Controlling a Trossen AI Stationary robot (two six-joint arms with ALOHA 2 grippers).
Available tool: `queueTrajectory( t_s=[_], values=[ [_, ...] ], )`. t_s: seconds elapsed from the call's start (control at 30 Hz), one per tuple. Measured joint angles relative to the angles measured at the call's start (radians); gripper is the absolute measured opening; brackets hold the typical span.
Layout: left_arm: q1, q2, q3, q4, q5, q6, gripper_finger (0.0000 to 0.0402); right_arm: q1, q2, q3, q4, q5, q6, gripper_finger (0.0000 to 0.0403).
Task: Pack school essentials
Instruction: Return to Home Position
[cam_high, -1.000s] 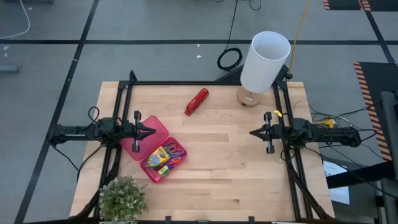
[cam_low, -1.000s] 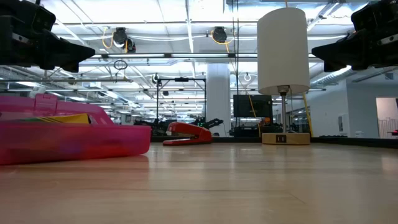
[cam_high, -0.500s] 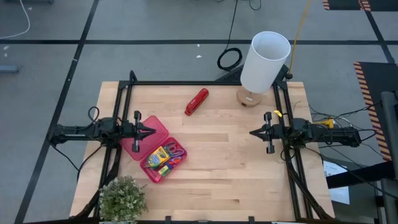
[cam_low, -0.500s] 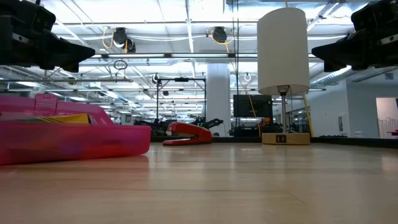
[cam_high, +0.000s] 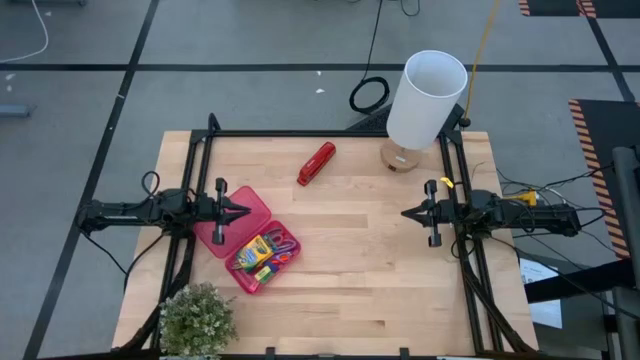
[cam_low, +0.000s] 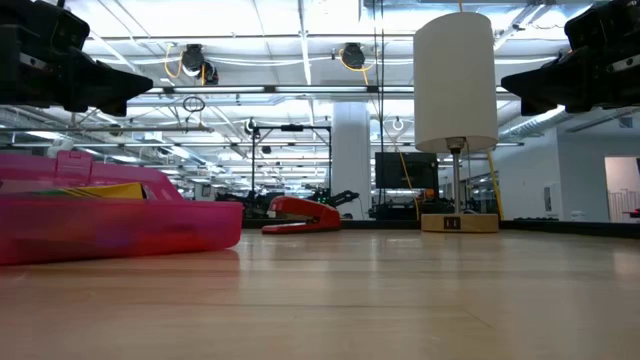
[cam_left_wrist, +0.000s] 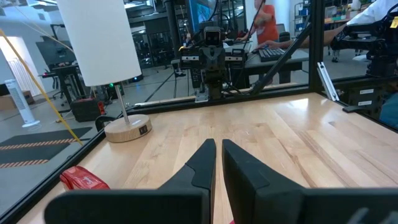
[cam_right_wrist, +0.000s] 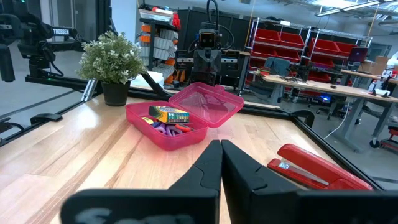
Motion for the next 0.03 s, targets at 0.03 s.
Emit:
queueTrajectory(
  t_s=[0.03],
  values=[
    [0.0,0.0,0.0,0.0,0.0,0.0,0.0031,0.0,0.0,0.0,0.0,0.0,0.0,0.0]
  ],
)
